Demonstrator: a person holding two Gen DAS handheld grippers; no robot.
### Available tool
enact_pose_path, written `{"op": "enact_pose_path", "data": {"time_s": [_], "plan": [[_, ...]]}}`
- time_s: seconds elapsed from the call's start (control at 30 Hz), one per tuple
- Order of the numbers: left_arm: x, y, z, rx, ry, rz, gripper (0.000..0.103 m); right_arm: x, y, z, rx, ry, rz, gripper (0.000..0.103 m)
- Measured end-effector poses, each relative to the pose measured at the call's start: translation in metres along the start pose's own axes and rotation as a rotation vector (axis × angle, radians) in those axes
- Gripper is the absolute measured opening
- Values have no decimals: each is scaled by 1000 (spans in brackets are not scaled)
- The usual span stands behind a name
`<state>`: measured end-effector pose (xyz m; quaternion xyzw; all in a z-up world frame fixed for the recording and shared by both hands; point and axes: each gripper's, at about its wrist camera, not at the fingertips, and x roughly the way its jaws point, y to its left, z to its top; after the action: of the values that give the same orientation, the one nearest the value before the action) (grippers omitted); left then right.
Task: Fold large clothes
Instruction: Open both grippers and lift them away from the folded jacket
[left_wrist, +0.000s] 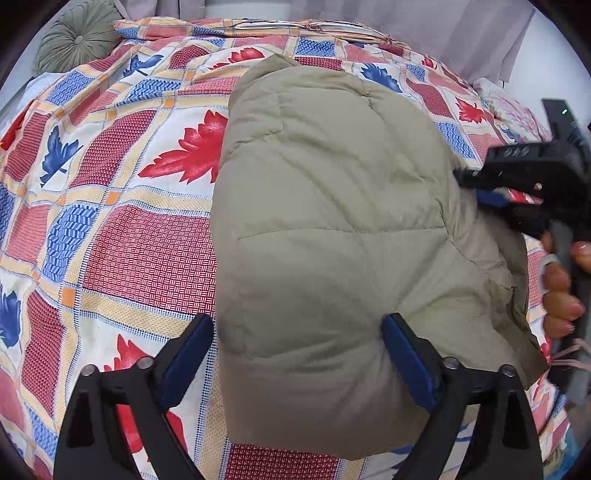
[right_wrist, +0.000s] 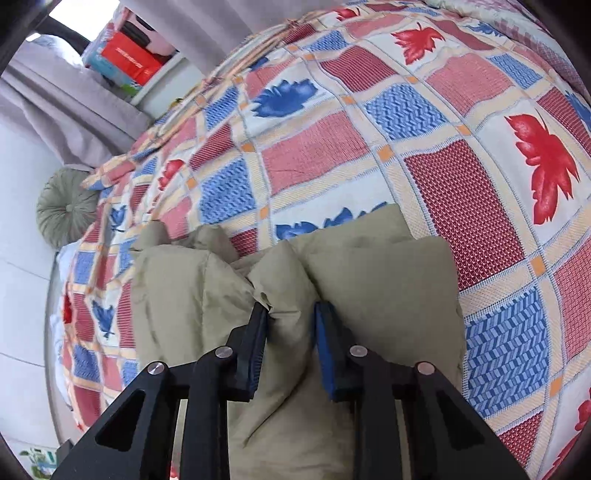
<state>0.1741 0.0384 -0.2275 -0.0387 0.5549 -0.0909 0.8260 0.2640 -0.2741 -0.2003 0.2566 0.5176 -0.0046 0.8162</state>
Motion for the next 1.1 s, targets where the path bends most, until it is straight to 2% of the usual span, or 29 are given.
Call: {"op": "enact_pose_path", "data": {"time_s": [0.03, 0.1, 0.23, 0.37, 0.53, 0.6, 0.7, 0.9, 1.1], "plan": [[1, 0, 0, -7, 2, -11, 95, 18, -6, -2, 3, 23, -48, 25], [2, 1, 0, -23, 8, -25, 95, 26, -10, -3, 0, 30, -68, 22], [1, 0, -1, -23, 20, -6, 95, 37, -15, -6, -18, 42, -86, 22], [-5, 3, -1, -20, 30, 0, 95, 17, -13, -8, -23, 47, -50, 26], [-15, 3, -2, -5, 34, 12, 95, -23, -15, -32, -53, 51, -14, 27], [-19, 3, -3, -4, 34, 16, 95, -38, -18, -47, -67, 51, -20, 28], [-26, 4, -7, -4, 32, 31, 95, -57, -22, -68, -83, 47, -34, 36], [-41, 8, -16, -7, 39, 49, 95, -80, -32, -104, -102, 76, -67, 37], [-61, 12, -27, -20, 14, 93, 95, -98, -26, -123, -169, 75, -100, 39]]}}
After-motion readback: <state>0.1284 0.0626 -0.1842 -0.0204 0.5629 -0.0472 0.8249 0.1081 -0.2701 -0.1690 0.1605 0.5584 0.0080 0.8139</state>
